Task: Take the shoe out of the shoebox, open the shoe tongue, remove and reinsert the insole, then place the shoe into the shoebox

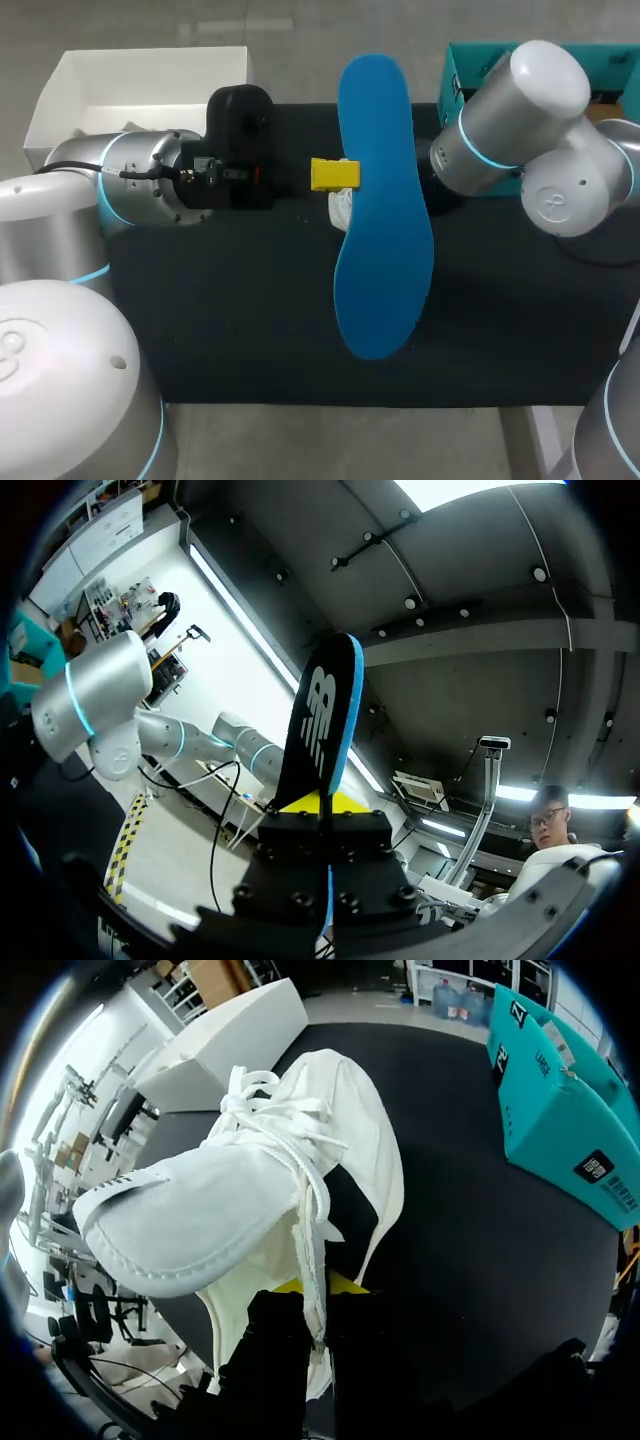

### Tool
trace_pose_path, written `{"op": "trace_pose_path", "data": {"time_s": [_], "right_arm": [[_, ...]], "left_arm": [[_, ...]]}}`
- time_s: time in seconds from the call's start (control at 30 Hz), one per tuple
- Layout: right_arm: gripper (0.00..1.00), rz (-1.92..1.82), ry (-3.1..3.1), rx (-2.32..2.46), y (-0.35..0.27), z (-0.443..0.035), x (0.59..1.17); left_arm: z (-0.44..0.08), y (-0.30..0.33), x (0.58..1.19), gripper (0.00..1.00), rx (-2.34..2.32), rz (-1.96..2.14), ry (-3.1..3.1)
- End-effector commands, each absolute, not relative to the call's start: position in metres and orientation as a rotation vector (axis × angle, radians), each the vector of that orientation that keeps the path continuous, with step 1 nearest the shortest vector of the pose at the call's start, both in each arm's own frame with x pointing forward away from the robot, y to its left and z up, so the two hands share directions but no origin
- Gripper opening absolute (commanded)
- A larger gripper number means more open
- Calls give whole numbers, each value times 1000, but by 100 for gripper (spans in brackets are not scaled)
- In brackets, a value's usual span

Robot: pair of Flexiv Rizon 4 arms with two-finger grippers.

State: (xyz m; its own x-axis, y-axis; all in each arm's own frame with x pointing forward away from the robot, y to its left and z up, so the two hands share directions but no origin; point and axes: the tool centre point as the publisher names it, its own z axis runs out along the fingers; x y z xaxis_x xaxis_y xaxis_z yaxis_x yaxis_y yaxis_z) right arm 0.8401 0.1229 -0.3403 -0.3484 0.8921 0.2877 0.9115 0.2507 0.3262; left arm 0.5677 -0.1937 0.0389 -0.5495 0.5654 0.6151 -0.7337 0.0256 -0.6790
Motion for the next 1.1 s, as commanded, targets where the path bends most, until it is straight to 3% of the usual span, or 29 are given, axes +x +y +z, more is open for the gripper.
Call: {"op": "trace_pose_path", "data": {"time_s": [0.03, 0.93, 0.97, 1.0, 1.03, 1.1], "right_arm": [[0, -724, -2417, -1786, 121, -345, 841], [0, -760, -2263, -1943, 120, -378, 867], [3, -763, -2261, -1945, 120, -378, 867], [47, -767, -2255, -1941, 120, -377, 867], [100, -764, -2254, -1938, 121, -375, 866], [100, -757, -2252, -1936, 122, -370, 860]], "left_arm": [[38, -195, 567, 0, 189, 1702, -1326], [38, -195, 567, 0, 189, 1702, -1326], [38, -195, 567, 0, 189, 1702, -1326], [38, -195, 567, 0, 189, 1702, -1326], [38, -195, 567, 0, 189, 1702, -1326], [38, -195, 567, 0, 189, 1702, -1326]]}}
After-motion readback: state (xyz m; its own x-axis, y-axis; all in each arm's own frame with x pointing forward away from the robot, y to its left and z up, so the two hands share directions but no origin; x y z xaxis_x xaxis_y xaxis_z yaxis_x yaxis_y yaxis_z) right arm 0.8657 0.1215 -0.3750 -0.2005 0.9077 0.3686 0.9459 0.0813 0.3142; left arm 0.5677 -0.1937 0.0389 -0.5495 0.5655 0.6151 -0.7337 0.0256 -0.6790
